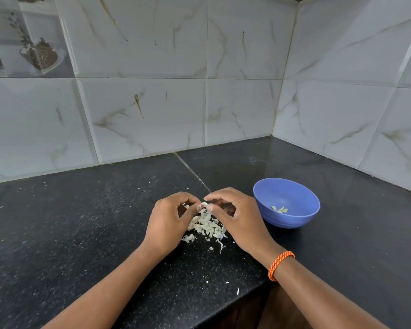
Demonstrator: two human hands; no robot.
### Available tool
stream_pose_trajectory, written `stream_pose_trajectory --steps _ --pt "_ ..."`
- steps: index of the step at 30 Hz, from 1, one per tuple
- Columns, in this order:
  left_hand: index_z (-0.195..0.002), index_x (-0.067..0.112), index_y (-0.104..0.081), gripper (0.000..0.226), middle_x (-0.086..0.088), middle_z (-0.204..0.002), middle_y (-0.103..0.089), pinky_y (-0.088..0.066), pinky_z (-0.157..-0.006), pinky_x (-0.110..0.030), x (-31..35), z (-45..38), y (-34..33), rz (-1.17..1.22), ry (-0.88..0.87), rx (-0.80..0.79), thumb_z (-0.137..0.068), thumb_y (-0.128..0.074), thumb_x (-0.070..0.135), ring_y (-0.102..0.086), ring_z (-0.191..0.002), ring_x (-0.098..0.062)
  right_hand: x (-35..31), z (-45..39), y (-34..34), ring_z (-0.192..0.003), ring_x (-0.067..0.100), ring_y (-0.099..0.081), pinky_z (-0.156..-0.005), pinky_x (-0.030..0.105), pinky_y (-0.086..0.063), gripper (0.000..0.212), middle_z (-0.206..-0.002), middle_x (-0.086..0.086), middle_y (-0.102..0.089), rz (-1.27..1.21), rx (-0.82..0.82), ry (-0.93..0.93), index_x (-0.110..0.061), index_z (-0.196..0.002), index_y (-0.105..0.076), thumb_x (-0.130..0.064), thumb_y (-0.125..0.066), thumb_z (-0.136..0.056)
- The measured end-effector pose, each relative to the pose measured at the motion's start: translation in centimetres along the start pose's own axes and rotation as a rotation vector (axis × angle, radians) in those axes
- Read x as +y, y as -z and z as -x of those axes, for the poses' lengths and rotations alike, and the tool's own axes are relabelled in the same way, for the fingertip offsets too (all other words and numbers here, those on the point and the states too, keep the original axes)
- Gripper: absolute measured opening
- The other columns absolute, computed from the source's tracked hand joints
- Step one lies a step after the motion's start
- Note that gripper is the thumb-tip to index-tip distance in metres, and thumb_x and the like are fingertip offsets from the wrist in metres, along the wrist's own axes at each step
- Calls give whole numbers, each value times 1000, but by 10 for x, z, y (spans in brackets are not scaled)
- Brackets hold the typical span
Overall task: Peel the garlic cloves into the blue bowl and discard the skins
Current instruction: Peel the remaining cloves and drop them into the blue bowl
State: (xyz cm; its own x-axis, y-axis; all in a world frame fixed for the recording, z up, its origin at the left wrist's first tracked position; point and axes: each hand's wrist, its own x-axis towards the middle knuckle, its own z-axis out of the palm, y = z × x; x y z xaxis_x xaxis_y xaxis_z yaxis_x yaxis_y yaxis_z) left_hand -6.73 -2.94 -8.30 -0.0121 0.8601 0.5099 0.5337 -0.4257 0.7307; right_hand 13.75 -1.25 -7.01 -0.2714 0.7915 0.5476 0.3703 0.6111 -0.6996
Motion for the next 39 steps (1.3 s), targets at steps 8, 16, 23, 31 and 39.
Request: stream_pose_trajectory --steps 8,16,23,31,39 --pt "-93 34 -77 11 19 -88 -74 -52 -67 -31 6 1 -1 -40 -69 -33 -101 -75 27 -68 -70 -9 3 0 -5 -92 15 -75 -78 28 -60 8 -96 -10 -78 -68 32 -22 -20 -102 -82 -14 -77 -98" --pt "-94 37 -76 13 16 -92 -74 -58 -68 -43 4 2 0 -74 -98 -42 -102 -74 26 -68 -71 -14 8 -1 -3 -76 16 -71 -71 30 -59 12 -82 8 -78 -383 -49 -252 -9 -101 -84 -7 -72 -100" --pt "-115 53 -77 42 34 -101 -76 -60 -76 -33 12 2 1 -153 10 53 -99 -76 14 -74 -90 4 11 -7 14 -80 5 -72 -71 26 -60 9 -91 -10 -81 25 5 -122 -23 -97 -87 -17 -81 -94" --pt "-81 33 -81 13 14 -63 -73 -64 -67 -40 12 0 6 -67 87 117 -90 -88 27 -73 -60 -3 2 0 0 -84 17 -68 -72 39 -57 11 -94 -5 -74 616 -92 -10 -26 -103 -79 -21 -69 -103" --pt "-96 28 -85 4 11 -69 -76 -66 -67 -38 10 -3 8 -16 95 103 -95 -84 24 -75 -61 -7 -10 -2 3 -84 16 -64 -59 32 -47 16 -96 -7 -62 842 -190 76 -25 -103 -71 -10 -67 -101"
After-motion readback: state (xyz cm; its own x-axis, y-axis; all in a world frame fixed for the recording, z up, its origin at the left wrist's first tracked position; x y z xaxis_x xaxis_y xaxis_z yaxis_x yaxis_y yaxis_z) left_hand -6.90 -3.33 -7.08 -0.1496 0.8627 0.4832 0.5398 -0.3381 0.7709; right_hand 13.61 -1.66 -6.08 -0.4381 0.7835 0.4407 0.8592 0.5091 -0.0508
